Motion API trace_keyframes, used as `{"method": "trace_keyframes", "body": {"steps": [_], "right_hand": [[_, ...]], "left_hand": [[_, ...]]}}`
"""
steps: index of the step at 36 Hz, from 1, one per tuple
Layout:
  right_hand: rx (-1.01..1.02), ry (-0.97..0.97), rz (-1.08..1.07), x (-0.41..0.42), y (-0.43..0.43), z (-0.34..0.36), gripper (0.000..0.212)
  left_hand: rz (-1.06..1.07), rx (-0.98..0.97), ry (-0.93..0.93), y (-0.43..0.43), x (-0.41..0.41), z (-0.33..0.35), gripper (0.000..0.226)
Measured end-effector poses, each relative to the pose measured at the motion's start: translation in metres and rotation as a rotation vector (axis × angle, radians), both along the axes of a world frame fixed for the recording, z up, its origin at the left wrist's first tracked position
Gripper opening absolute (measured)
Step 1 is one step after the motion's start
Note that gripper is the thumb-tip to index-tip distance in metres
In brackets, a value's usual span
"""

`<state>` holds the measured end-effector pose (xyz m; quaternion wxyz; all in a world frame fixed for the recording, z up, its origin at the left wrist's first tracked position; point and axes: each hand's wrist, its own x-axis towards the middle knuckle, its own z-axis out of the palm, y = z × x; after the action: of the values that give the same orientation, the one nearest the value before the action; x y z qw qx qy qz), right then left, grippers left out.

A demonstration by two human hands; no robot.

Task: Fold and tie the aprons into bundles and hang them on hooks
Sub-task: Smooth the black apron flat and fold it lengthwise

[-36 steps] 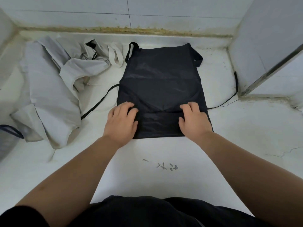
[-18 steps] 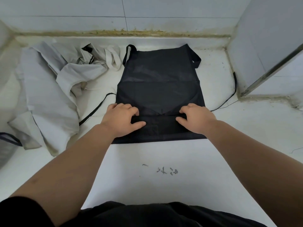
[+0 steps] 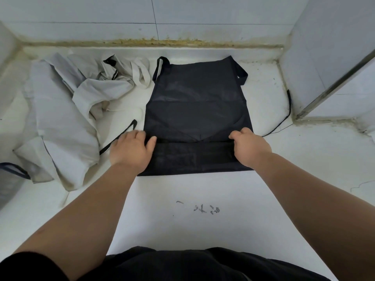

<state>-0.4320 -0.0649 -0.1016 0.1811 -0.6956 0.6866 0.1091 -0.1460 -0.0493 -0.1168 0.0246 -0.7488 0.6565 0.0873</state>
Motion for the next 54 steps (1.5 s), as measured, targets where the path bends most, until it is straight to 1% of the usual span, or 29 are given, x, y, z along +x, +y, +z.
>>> {"method": "trace_keyframes", "body": {"steps": [2, 5, 8, 10, 13, 14, 16, 18, 19, 20, 22, 23, 24, 26, 27, 29, 31, 34, 36, 38, 41, 42, 44, 45, 46, 48, 50, 52, 54], "right_hand": [[0.000, 0.008, -0.037, -0.002, 0.000, -0.001, 0.045], [-0.021, 0.027, -0.069, -0.003, 0.000, -0.001, 0.044], [-0.064, 0.073, -0.080, -0.005, -0.002, -0.002, 0.036], [-0.105, 0.117, -0.086, -0.006, -0.003, -0.002, 0.032], [-0.169, 0.182, -0.092, -0.006, -0.004, -0.001, 0.031], [-0.199, 0.177, -0.083, -0.006, -0.003, 0.000, 0.032], [-0.272, 0.086, -0.015, -0.004, -0.001, 0.002, 0.033], [-0.279, -0.073, 0.109, 0.000, 0.004, 0.003, 0.037], [-0.225, -0.140, 0.153, 0.003, 0.007, 0.005, 0.041], [-0.143, -0.179, 0.176, 0.006, 0.010, 0.008, 0.045], [0.025, -0.182, 0.184, 0.009, 0.016, 0.012, 0.061], [0.076, -0.158, 0.199, 0.009, 0.018, 0.012, 0.073], [0.109, -0.122, 0.227, 0.008, 0.019, 0.014, 0.085], [0.145, -0.065, 0.269, 0.006, 0.020, 0.013, 0.098], [0.149, -0.050, 0.279, 0.004, 0.019, 0.012, 0.098], [0.129, -0.032, 0.306, 0.003, 0.017, 0.011, 0.086], [0.094, -0.026, 0.349, 0.004, 0.015, 0.012, 0.066], [0.057, -0.098, 0.322, 0.006, 0.011, 0.017, 0.042], [0.077, -0.151, 0.279, 0.007, 0.005, 0.023, 0.036], [0.134, -0.192, 0.258, 0.006, -0.002, 0.031, 0.033], [0.236, -0.143, 0.265, 0.007, -0.015, 0.040, 0.024], [0.256, -0.128, 0.264, 0.007, -0.019, 0.041, 0.019], [0.259, -0.116, 0.240, 0.005, -0.029, 0.043, 0.006], [0.249, -0.114, 0.223, 0.005, -0.034, 0.044, 0.006], [0.229, -0.107, 0.206, 0.004, -0.039, 0.045, 0.010], [0.163, -0.060, 0.178, 0.002, -0.047, 0.046, 0.015], [0.087, 0.025, 0.176, 0.002, -0.051, 0.045, 0.027], [0.003, 0.141, 0.236, 0.004, -0.056, 0.038, 0.043], [-0.044, 0.207, 0.293, 0.006, -0.060, 0.027, 0.053]], "left_hand": [[0.070, 0.051, 0.030, 0.004, 0.008, -0.005, 0.056], [0.101, 0.125, 0.029, 0.007, 0.018, -0.014, 0.070], [0.212, 0.174, 0.041, 0.008, 0.014, -0.012, 0.064], [0.250, 0.181, 0.046, 0.009, 0.008, -0.006, 0.065], [0.251, 0.122, 0.015, 0.012, 0.002, 0.002, 0.064], [0.225, 0.068, 0.003, 0.013, 0.001, 0.003, 0.061], [0.092, -0.124, 0.026, 0.015, -0.001, 0.004, 0.052], [-0.152, -0.307, 0.123, 0.015, -0.006, 0.006, 0.043], [-0.273, -0.344, 0.194, 0.014, -0.009, 0.008, 0.042], [-0.371, -0.322, 0.272, 0.014, -0.013, 0.009, 0.045], [-0.446, -0.102, 0.355, 0.017, -0.027, 0.014, 0.065], [-0.450, 0.039, 0.323, 0.019, -0.033, 0.016, 0.079], [-0.457, 0.138, 0.255, 0.020, -0.037, 0.015, 0.091], [-0.494, 0.244, 0.154, 0.022, -0.042, 0.015, 0.100], [-0.509, 0.258, 0.127, 0.022, -0.043, 0.017, 0.099], [-0.527, 0.253, 0.091, 0.021, -0.042, 0.020, 0.094], [-0.531, 0.268, 0.083, 0.018, -0.041, 0.023, 0.085], [-0.552, 0.314, 0.089, 0.008, -0.040, 0.027, 0.069], [-0.522, 0.334, 0.153, -0.002, -0.041, 0.033, 0.059], [-0.451, 0.360, 0.225, -0.014, -0.043, 0.043, 0.043], [-0.316, 0.462, 0.338, -0.034, -0.045, 0.052, 0.019], [-0.272, 0.502, 0.378, -0.039, -0.045, 0.055, 0.018], [-0.216, 0.546, 0.444, -0.048, -0.045, 0.057, 0.039], [-0.202, 0.548, 0.445, -0.053, -0.043, 0.057, 0.045], [-0.199, 0.551, 0.427, -0.058, -0.040, 0.056, 0.044], [-0.205, 0.530, 0.361, -0.065, -0.035, 0.052, 0.034], [-0.238, 0.439, 0.237, -0.069, -0.033, 0.051, 0.033], [-0.327, 0.309, -0.001, -0.071, -0.033, 0.050, 0.041], [-0.436, 0.180, -0.262, -0.070, -0.035, 0.043, 0.063]]}}
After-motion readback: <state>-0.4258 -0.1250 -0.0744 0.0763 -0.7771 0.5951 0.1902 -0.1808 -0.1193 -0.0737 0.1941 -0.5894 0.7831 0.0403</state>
